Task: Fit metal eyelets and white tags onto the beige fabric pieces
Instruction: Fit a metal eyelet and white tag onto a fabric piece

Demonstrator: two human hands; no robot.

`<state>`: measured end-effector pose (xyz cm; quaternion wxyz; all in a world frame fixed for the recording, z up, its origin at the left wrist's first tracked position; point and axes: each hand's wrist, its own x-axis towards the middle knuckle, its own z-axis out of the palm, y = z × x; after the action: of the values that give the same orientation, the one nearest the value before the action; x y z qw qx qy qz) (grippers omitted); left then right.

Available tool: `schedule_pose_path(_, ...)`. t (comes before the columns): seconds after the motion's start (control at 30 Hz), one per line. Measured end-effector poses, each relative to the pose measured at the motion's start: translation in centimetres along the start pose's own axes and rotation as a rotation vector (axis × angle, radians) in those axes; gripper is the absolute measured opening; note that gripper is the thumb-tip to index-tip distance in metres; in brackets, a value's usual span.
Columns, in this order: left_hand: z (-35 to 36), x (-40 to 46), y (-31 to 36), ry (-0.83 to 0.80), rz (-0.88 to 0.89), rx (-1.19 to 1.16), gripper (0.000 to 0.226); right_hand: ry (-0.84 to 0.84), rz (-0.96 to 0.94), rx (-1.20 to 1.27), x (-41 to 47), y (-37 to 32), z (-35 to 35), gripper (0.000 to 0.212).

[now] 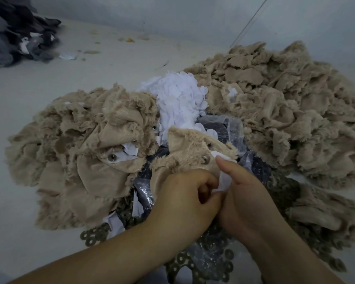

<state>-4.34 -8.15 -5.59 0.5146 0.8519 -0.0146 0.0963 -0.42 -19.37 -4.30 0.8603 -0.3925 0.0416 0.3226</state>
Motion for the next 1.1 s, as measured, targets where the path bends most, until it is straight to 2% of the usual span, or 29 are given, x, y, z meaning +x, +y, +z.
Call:
schedule_pose_path(0.03, -0.3, 0.0, 0.1, -0.005, -0.023, -0.067, 0.013, -0.027, -0.008, -0.022, 0.0, 0.0, 0.0, 0.031)
schedule_pose_path(0.13, -1.6, 0.4, 0.3, -0.063, -0.173, -0.344, 0.018, -0.145, -0.094, -0.120, 0.2, -0.2, -0.4, 0.050)
schedule_pose_path(0.27, -3.5, 0.8, 0.3, -0.132, -0.274, -0.482, 0.016, -0.221, -0.112, -0.182, 0.4, -0.6, -0.8, 0.047)
schedule_pose_path(0.33, -4.1, 0.9, 0.1, -0.123, -0.267, -0.501, 0.011, -0.171, -0.096, -0.246, 0.4, -0.7, -0.9, 0.030)
schedule_pose_path(0.4, -4.5, 1.0, 0.0, -0.140, -0.242, -0.489, 0.011, -0.081, -0.088, -0.301, 0.4, -0.6, -0.9, 0.021)
schedule_pose_path(0.53, -5.1, 1.3, -0.5, -0.147, -0.240, -0.490, 0.009, 0.046, -0.082, -0.256, 0.7, -0.5, -1.3, 0.041)
schedule_pose_path(0.8, -5.3, 1.6, -0.7, -0.029, -0.161, -0.394, 0.005, 0.061, -0.104, -0.284, 0.9, -0.4, -1.5, 0.040)
schedule_pose_path(0.87, -5.4, 1.8, -0.9, 0.005, -0.125, -0.332, 0.014, 0.051, -0.128, -0.294, 0.9, -0.5, -1.5, 0.036)
schedule_pose_path(0.93, -5.3, 2.1, -1.2, -0.017, -0.033, -0.132, 0.031, 0.040, -0.137, -0.316, 0.8, -0.6, -1.5, 0.032)
schedule_pose_path(0.97, -5.2, 2.2, -1.1, -0.035, -0.002, -0.070, 0.032, 0.041, -0.128, -0.321, 0.7, -0.7, -1.5, 0.032)
schedule_pose_path(1.03, -4.8, 2.3, -1.0, -0.027, -0.023, -0.109, 0.016, 0.033, -0.095, -0.290, 0.6, -0.9, -1.4, 0.035)
schedule_pose_path(1.1, -4.5, 2.4, -1.2, 0.004, -0.084, -0.204, 0.018, -0.004, -0.052, -0.213, 0.6, -1.1, -1.3, 0.037)
